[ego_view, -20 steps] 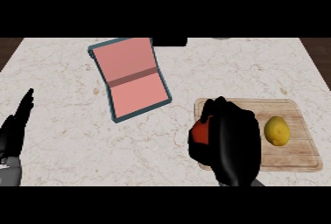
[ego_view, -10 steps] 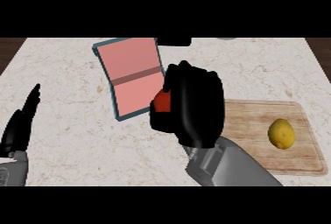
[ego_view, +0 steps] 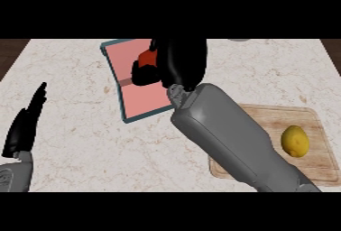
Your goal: Pick the bell pepper from the cutting board and place it in the cardboard box
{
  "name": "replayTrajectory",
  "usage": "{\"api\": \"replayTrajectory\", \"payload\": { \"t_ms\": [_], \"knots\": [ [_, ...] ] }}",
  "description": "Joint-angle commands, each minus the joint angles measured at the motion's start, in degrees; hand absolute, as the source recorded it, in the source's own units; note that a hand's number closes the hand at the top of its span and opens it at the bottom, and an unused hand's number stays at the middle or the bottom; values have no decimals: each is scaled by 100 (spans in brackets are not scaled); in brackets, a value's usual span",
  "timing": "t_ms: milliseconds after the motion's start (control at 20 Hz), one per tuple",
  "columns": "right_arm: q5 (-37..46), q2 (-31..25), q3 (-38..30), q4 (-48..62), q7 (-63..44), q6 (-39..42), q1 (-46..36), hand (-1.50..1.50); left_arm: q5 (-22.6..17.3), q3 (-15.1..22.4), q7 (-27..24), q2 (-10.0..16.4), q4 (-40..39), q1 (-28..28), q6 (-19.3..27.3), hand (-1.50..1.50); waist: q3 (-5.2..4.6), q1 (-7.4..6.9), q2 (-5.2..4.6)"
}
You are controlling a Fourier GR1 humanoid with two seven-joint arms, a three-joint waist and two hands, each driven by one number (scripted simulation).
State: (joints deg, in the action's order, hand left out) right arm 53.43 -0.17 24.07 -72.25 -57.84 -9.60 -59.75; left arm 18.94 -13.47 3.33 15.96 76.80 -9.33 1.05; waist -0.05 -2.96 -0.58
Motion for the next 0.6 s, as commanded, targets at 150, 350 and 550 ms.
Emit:
{"api": "replayTrajectory", "payload": {
  "t_ms": [150,350,550],
  "knots": [
    [-895,17,-364,2239,569,-1412,-930,150,0,39,110,78,172,-80,-101,0,-2,-168,-57],
    [-1230,17,-633,3275,1054,-1638,-1434,150,-67,4,68,155,94,-213,-202,0,-3,-211,-85],
    [-1452,17,-396,4133,1044,-1769,-1718,150,78,184,166,-74,17,-381,-30,0,-8,-279,-109]
  ]
}}
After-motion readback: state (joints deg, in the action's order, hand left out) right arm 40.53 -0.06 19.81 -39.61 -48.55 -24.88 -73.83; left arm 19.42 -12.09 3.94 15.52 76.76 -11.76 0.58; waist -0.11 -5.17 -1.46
